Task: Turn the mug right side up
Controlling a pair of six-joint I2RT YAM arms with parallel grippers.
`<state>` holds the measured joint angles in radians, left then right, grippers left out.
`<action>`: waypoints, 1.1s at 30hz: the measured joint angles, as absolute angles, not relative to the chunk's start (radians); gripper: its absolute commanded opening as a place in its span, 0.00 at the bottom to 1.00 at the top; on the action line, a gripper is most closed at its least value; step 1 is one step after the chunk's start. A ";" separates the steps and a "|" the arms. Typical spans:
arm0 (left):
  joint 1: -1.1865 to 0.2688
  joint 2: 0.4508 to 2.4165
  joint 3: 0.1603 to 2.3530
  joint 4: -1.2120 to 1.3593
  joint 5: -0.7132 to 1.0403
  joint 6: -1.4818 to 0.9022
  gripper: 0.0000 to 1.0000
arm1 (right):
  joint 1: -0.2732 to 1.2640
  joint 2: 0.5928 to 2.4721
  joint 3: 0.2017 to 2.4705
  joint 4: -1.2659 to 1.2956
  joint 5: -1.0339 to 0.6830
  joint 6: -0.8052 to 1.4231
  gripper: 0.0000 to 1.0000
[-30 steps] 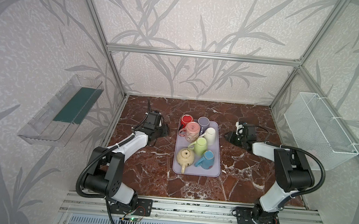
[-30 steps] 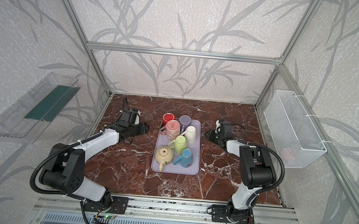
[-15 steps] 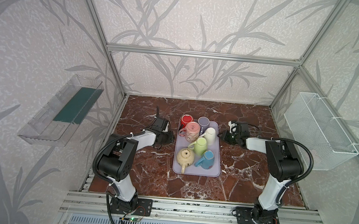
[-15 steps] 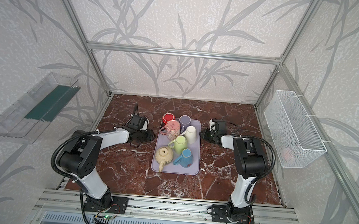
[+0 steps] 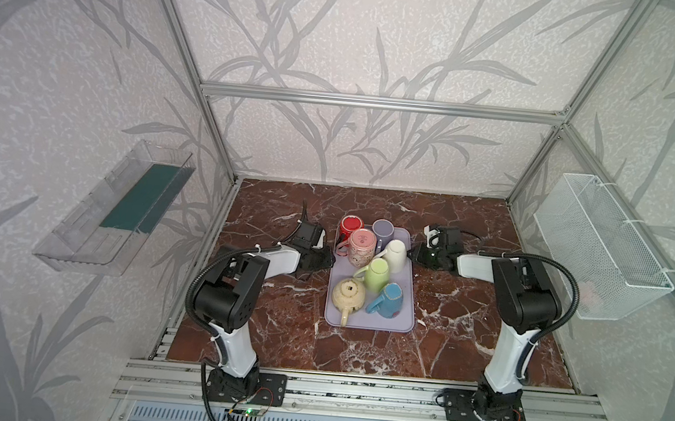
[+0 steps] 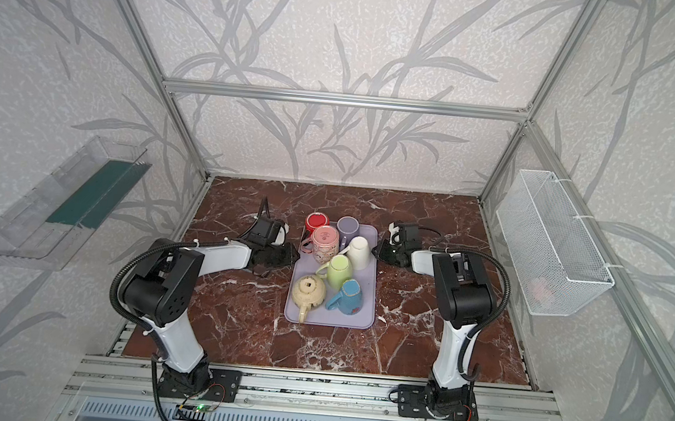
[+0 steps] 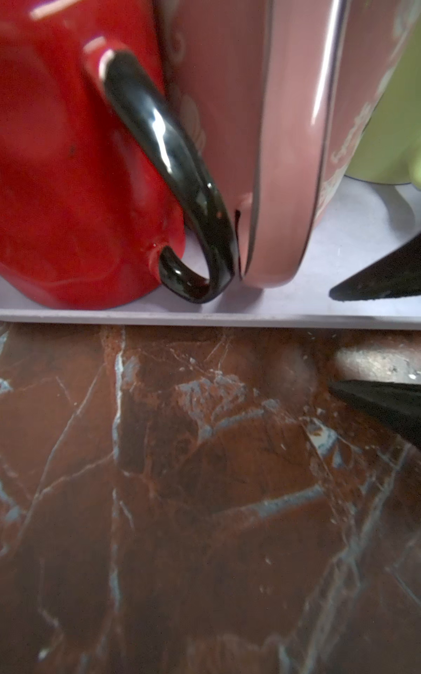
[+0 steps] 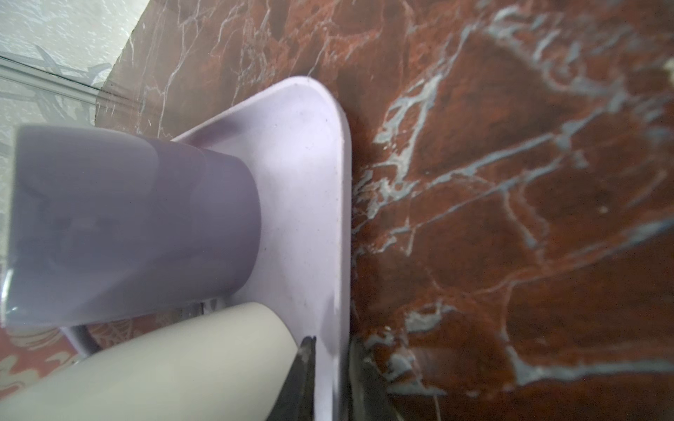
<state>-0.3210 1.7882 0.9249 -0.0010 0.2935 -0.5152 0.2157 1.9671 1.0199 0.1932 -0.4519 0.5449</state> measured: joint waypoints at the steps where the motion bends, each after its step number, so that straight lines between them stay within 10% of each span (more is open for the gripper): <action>1: -0.327 1.792 0.929 0.000 0.293 -0.517 0.30 | 0.215 1.967 1.020 0.192 -0.450 0.544 0.15; 16: -0.355 1.819 0.955 -0.015 0.261 -0.529 0.00 | 0.223 1.967 1.040 0.143 -0.418 0.516 0.00; 33: -0.364 1.777 0.877 0.061 0.248 -0.544 0.00 | 0.258 1.931 1.021 0.113 -0.346 0.503 0.00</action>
<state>-0.3641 1.7771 0.8772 0.0608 0.2478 -0.5442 0.2581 1.9312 1.0206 0.1135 -0.3462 0.5030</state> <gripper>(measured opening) 0.047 0.069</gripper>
